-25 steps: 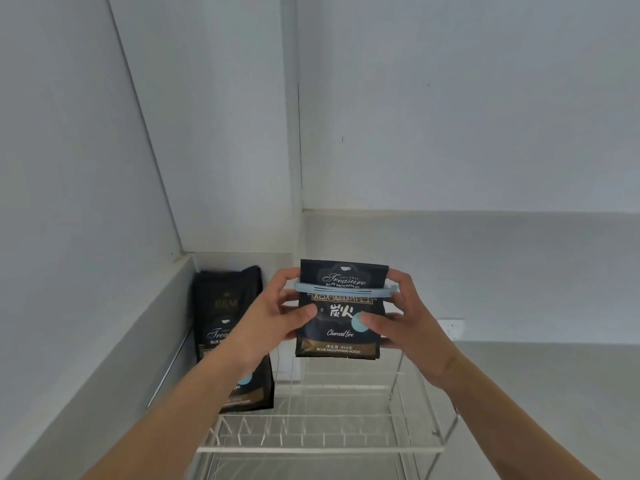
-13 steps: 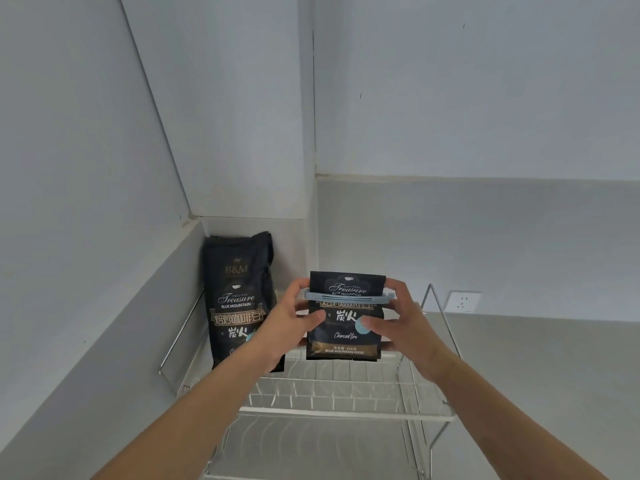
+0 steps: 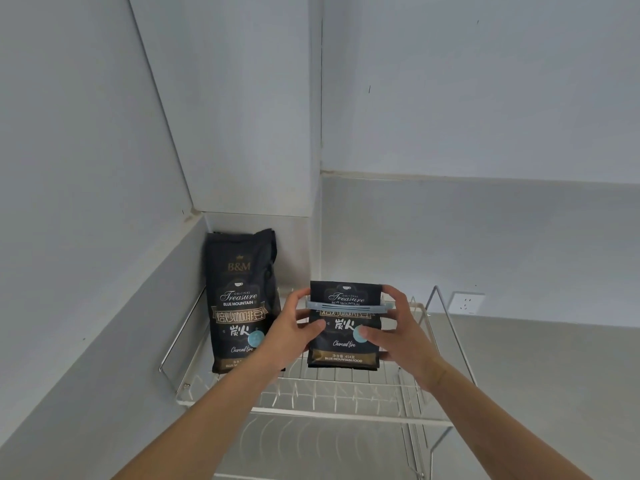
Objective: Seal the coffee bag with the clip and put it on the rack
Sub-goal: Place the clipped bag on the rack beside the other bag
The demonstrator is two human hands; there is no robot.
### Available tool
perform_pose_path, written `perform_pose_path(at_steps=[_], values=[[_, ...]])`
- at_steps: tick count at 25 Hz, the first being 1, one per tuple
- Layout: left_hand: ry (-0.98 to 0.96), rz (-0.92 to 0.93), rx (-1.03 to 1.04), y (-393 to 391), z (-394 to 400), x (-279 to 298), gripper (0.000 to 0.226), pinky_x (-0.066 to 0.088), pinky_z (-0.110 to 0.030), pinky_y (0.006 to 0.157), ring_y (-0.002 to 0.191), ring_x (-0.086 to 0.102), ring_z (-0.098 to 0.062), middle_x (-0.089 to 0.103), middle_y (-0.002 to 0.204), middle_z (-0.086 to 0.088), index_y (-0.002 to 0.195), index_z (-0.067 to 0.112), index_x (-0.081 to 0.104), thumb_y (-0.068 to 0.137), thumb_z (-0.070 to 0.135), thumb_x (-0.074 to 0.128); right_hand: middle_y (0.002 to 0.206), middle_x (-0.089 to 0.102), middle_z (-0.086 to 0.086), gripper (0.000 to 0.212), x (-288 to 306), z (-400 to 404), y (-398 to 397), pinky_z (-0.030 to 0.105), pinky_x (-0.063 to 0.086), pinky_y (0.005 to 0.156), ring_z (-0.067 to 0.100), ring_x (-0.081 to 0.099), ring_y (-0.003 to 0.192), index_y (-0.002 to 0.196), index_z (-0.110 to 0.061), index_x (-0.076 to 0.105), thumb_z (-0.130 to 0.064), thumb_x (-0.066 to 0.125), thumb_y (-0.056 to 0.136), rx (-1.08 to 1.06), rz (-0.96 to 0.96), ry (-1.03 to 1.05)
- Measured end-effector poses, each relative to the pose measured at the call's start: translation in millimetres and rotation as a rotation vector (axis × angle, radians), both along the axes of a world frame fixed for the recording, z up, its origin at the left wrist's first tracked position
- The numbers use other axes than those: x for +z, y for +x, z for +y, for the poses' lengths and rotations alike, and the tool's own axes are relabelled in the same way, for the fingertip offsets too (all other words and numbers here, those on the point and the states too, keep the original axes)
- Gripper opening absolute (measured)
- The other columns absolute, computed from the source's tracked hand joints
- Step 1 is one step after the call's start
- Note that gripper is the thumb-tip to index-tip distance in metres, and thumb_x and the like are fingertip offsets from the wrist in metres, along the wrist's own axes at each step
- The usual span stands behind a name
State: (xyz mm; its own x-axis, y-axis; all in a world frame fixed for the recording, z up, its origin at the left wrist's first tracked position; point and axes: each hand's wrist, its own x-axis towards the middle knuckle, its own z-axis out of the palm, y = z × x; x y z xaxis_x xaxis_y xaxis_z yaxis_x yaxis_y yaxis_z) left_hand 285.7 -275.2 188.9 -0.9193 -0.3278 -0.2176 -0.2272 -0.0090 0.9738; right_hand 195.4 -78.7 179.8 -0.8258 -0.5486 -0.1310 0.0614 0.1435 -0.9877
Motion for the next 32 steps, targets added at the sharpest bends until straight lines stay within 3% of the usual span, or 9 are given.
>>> perform_pose_path(at_steps=[2, 5, 9, 12, 15, 18, 22, 26, 32], values=[[-0.089, -0.007, -0.022, 1.5, -3.1, -3.5, 0.06, 0.061, -0.036, 0.081, 0.11, 0.06, -0.022, 0.055, 0.119, 0.002, 0.124, 0.038, 0.037, 0.085, 0.007, 0.071, 0.125, 0.054, -0.001, 0.076, -0.3, 3.0, 1.1, 0.043, 0.064, 0.072, 0.028, 0.064, 0.105, 0.126, -0.047, 0.037, -0.011, 0.081, 0.076, 0.006, 0.024, 0.009], [-0.178, -0.061, -0.067, 2.2, -6.6, -5.9, 0.063, 0.057, -0.02, 0.07, 0.099, 0.06, -0.01, 0.056, 0.108, 0.01, 0.117, 0.034, 0.032, 0.08, 0.009, 0.077, 0.121, 0.055, -0.007, 0.075, -3.4, 6.4, 4.5, 0.047, 0.063, 0.077, 0.025, 0.067, 0.101, 0.122, -0.045, 0.039, -0.014, 0.085, 0.071, -0.036, 0.111, 0.071], [-0.171, -0.097, -0.139, 1.6, -9.2, -6.9, 0.076, 0.053, -0.01, 0.057, 0.097, 0.059, -0.01, 0.058, 0.108, 0.004, 0.121, 0.036, 0.028, 0.077, -0.001, 0.077, 0.119, 0.057, -0.003, 0.068, -2.5, 5.7, 6.4, 0.045, 0.063, 0.076, 0.026, 0.065, 0.102, 0.124, -0.039, 0.039, -0.02, 0.082, 0.075, -0.082, 0.068, 0.143], [-0.179, -0.082, -0.113, 0.5, -8.7, -10.4, 0.075, 0.057, -0.016, 0.062, 0.097, 0.063, -0.014, 0.06, 0.111, -0.002, 0.123, 0.039, 0.028, 0.08, -0.001, 0.074, 0.121, 0.056, -0.004, 0.078, 0.4, 6.6, 4.1, 0.042, 0.064, 0.075, 0.024, 0.066, 0.101, 0.128, -0.039, 0.039, -0.006, 0.082, 0.073, 0.02, 0.014, 0.134], [-0.155, -0.076, -0.096, -0.6, -7.0, -13.7, 0.072, 0.06, -0.028, 0.075, 0.101, 0.066, -0.023, 0.059, 0.113, -0.004, 0.125, 0.041, 0.027, 0.084, 0.002, 0.071, 0.123, 0.057, 0.0, 0.071, 1.9, 3.1, 2.2, 0.046, 0.063, 0.076, 0.026, 0.065, 0.104, 0.129, -0.036, 0.042, -0.006, 0.079, 0.077, -0.035, -0.002, 0.102], [-0.113, -0.063, -0.064, -3.5, -8.1, -15.8, 0.068, 0.061, -0.034, 0.075, 0.099, 0.067, -0.024, 0.059, 0.11, -0.002, 0.124, 0.043, 0.029, 0.086, 0.001, 0.068, 0.124, 0.056, 0.002, 0.069, 3.0, -2.4, -1.0, 0.05, 0.062, 0.076, 0.031, 0.062, 0.108, 0.13, -0.034, 0.043, -0.004, 0.077, 0.079, -0.04, -0.01, 0.086], [-0.08, -0.078, -0.03, -12.4, -8.8, -15.3, 0.064, 0.062, -0.035, 0.072, 0.097, 0.065, -0.022, 0.059, 0.11, -0.001, 0.12, 0.045, 0.033, 0.087, 0.001, 0.066, 0.123, 0.056, 0.002, 0.071, 3.8, -3.9, -4.2, 0.046, 0.064, 0.071, 0.03, 0.061, 0.109, 0.131, -0.035, 0.041, -0.004, 0.077, 0.078, -0.038, -0.027, 0.078], [-0.117, -0.125, -0.034, -12.8, -8.6, -20.5, 0.062, 0.062, -0.036, 0.075, 0.092, 0.067, -0.017, 0.061, 0.105, 0.005, 0.129, 0.044, 0.029, 0.091, 0.009, 0.064, 0.12, 0.058, 0.001, 0.071, 0.5, -2.6, -2.8, 0.05, 0.062, 0.077, 0.029, 0.06, 0.11, 0.134, -0.038, 0.039, -0.011, 0.077, 0.081, -0.037, -0.032, 0.136], [-0.168, -0.133, -0.051, -11.1, -7.9, -16.7, 0.067, 0.057, -0.022, 0.065, 0.092, 0.066, -0.013, 0.06, 0.112, 0.005, 0.139, 0.04, 0.021, 0.093, 0.015, 0.062, 0.128, 0.054, 0.004, 0.078, -0.2, -5.8, -0.2, 0.052, 0.06, 0.084, 0.029, 0.059, 0.112, 0.139, -0.044, 0.032, -0.016, 0.077, 0.081, -0.072, -0.05, 0.157]])
